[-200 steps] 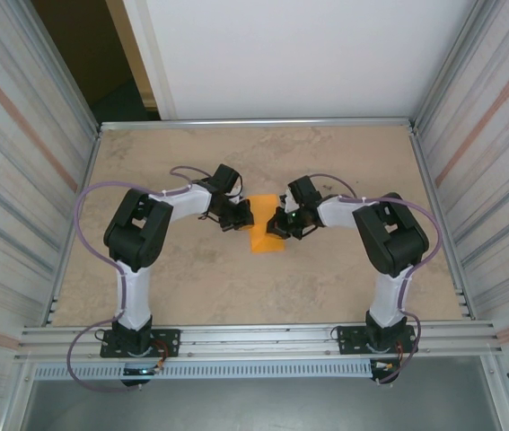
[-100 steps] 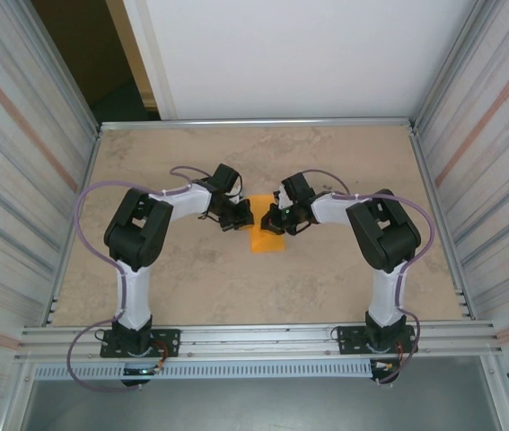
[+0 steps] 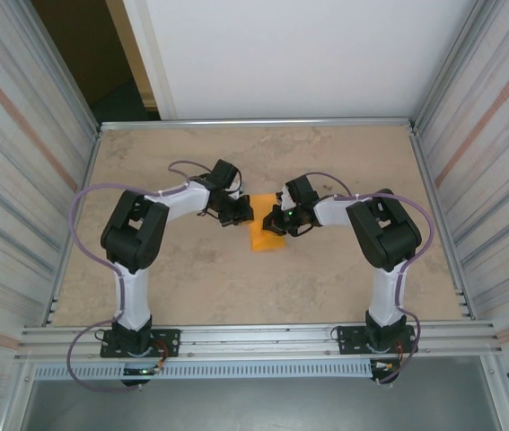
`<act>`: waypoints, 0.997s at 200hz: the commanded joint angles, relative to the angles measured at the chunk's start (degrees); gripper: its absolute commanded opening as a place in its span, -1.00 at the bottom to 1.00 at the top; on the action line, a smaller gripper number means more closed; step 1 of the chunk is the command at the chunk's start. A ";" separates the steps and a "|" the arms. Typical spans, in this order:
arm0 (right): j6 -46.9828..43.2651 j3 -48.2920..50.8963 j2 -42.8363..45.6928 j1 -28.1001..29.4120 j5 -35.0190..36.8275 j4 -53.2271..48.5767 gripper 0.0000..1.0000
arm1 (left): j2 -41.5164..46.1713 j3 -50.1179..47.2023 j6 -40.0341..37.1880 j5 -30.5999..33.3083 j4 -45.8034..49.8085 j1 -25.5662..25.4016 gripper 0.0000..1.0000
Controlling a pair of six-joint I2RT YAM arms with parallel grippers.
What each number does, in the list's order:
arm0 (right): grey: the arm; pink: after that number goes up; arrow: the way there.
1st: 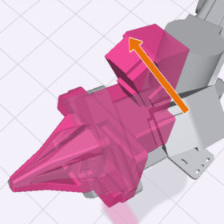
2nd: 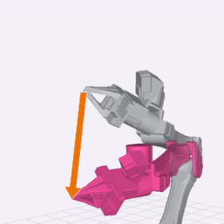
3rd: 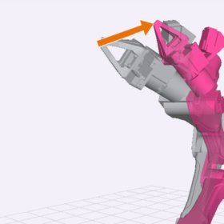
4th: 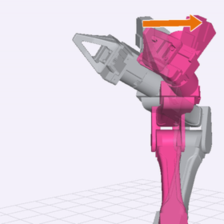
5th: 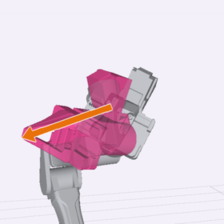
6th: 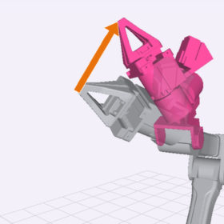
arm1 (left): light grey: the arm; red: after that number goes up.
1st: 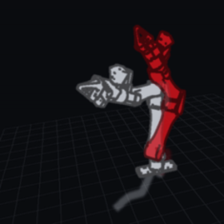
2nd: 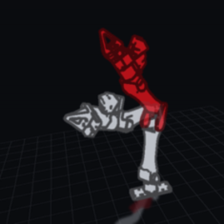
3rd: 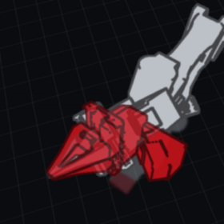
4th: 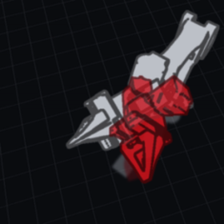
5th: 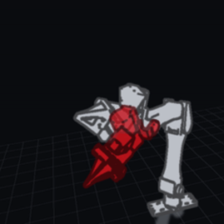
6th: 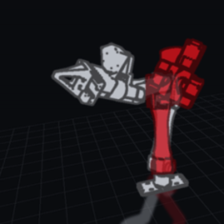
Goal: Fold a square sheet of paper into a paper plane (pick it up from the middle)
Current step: Fold the triangle a second time at the center of the table.
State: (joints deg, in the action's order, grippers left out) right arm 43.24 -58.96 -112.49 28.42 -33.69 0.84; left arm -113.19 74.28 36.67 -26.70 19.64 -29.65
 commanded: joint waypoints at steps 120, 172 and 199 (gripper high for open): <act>3.91 2.84 -5.54 -1.67 5.43 -6.20 -1.00 | 5.05 -9.84 5.72 -3.71 -8.22 -6.69 -0.75; 4.18 2.77 -5.94 -1.88 5.08 -6.38 -1.00 | 3.51 -10.02 5.19 -3.28 -8.17 -6.74 -0.75; 4.08 2.60 -6.12 -1.99 5.00 -6.56 -1.00 | 2.88 -9.54 4.65 -2.79 -7.37 -6.73 -0.75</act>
State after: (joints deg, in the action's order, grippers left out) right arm 46.04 -58.72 -113.23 27.40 -36.34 1.87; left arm -108.99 64.05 42.02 -29.52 11.68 -36.03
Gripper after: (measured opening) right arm 0.053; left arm 0.123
